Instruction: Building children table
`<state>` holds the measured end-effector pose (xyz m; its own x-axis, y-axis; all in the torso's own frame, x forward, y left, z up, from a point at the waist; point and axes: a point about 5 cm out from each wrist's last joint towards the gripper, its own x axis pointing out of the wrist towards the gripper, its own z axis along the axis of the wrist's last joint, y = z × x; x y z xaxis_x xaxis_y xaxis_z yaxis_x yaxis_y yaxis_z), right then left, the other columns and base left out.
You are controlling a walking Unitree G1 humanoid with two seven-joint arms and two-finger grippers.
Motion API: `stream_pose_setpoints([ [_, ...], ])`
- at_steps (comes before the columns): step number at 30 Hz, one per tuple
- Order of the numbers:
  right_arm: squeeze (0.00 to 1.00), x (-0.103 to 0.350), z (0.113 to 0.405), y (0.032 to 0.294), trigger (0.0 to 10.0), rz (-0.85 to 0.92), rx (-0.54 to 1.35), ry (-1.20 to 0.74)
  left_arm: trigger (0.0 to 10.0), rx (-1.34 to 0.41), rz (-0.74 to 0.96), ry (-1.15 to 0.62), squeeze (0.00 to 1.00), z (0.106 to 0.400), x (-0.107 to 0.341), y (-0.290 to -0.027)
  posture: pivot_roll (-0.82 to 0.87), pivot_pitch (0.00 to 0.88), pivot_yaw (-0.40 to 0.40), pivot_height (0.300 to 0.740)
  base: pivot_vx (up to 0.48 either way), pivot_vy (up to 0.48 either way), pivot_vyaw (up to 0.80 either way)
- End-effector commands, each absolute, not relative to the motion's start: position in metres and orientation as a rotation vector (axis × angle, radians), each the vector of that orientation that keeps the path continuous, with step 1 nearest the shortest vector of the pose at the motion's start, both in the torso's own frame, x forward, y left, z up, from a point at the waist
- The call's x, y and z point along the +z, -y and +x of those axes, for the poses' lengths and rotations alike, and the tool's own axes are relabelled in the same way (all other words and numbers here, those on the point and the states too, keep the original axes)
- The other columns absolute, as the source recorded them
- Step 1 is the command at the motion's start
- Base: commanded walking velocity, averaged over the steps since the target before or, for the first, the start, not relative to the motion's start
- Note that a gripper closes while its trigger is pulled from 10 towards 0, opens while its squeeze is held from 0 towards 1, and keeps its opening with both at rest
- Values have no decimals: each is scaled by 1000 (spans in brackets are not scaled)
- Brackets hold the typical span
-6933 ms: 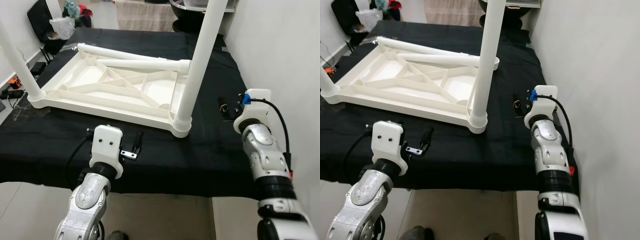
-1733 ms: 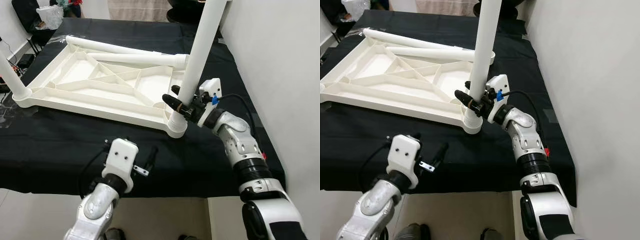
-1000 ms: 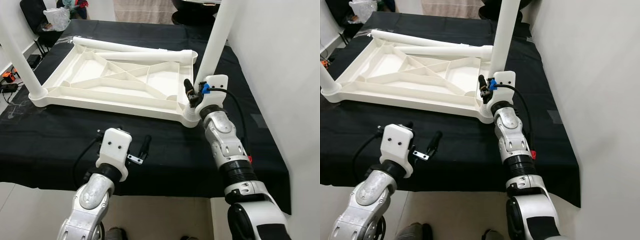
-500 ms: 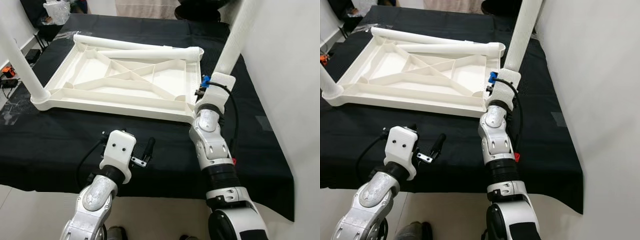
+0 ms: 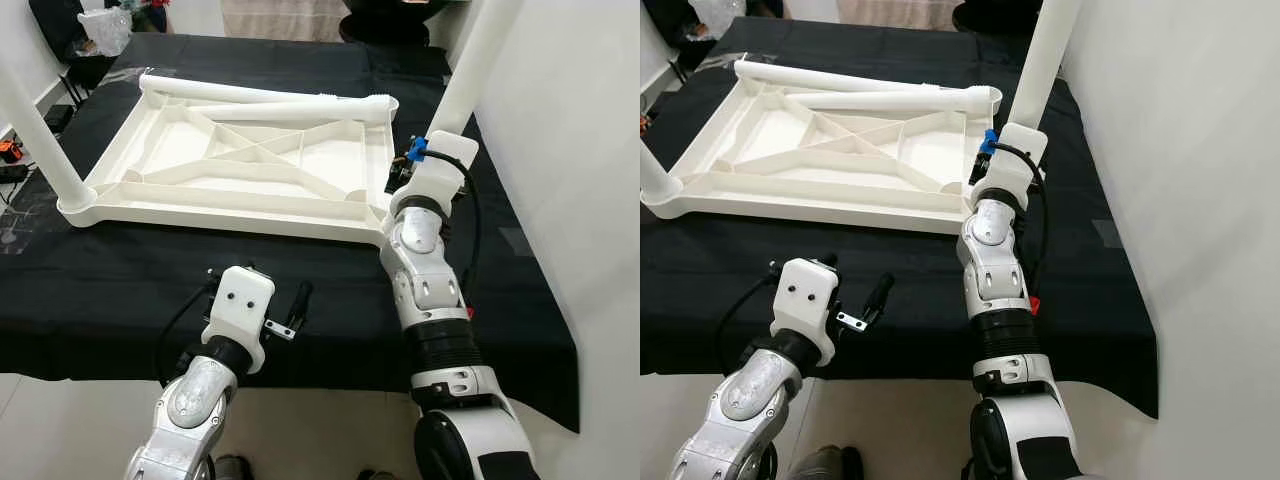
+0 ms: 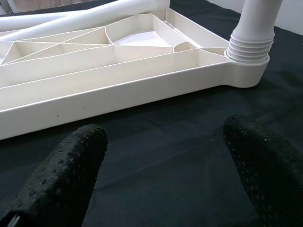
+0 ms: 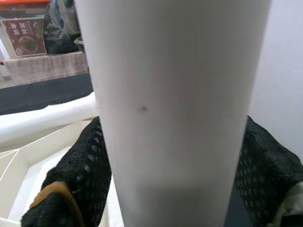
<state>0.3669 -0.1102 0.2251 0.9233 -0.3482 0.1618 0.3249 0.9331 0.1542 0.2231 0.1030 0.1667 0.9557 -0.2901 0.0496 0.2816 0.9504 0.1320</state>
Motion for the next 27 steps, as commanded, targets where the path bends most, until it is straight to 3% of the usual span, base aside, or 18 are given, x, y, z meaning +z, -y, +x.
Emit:
stream_pose_setpoints([
  [1,0,220,364,96,10000,152,-272,151,10000,-296,124,59,0,222,163,-101,63,120,-80,740,0,0,0],
  [12,0,209,367,101,10000,141,-16,165,10000,-293,125,65,0,223,163,-100,60,123,-83,740,0,0,0],
  [20,0,203,379,135,10000,248,215,177,10000,-292,123,75,0,224,165,-100,61,129,-85,740,0,0,0],
  [27,0,215,389,144,10000,285,455,169,10000,-290,122,78,0,224,166,-100,64,129,-85,740,0,0,0],
])
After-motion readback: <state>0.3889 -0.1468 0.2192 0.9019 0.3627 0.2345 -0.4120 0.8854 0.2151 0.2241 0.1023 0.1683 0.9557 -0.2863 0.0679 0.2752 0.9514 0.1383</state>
